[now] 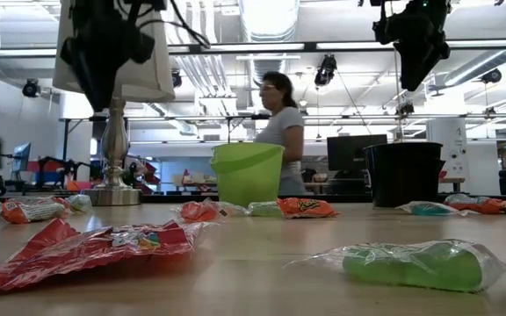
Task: Sort candy
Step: Put the green gummy candy into the violet bucket
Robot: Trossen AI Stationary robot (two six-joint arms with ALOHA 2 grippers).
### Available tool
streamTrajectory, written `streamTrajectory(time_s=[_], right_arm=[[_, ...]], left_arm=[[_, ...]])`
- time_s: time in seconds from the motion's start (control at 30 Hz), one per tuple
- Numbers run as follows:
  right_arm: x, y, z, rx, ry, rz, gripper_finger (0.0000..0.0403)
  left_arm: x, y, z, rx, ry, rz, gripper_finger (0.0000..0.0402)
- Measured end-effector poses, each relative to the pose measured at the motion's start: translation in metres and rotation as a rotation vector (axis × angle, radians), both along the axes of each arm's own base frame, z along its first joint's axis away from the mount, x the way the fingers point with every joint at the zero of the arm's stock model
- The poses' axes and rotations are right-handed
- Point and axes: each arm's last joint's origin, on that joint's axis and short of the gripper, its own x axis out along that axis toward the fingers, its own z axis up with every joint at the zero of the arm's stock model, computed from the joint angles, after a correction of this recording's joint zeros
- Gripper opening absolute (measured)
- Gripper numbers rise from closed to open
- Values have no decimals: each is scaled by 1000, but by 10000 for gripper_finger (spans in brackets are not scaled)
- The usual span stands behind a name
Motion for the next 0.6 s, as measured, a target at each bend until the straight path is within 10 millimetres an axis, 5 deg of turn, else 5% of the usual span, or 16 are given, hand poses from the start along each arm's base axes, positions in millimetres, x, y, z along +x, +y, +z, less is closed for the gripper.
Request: streamTrajectory(time_s=[0.3,0.6], right_arm=[[0,0,0,2,2,0,164],[0,0,0,1,2,-1,164]], left_arm=[[1,0,-50,-36,-25,169,184],[-5,0,-63,-39,-8,538,194]])
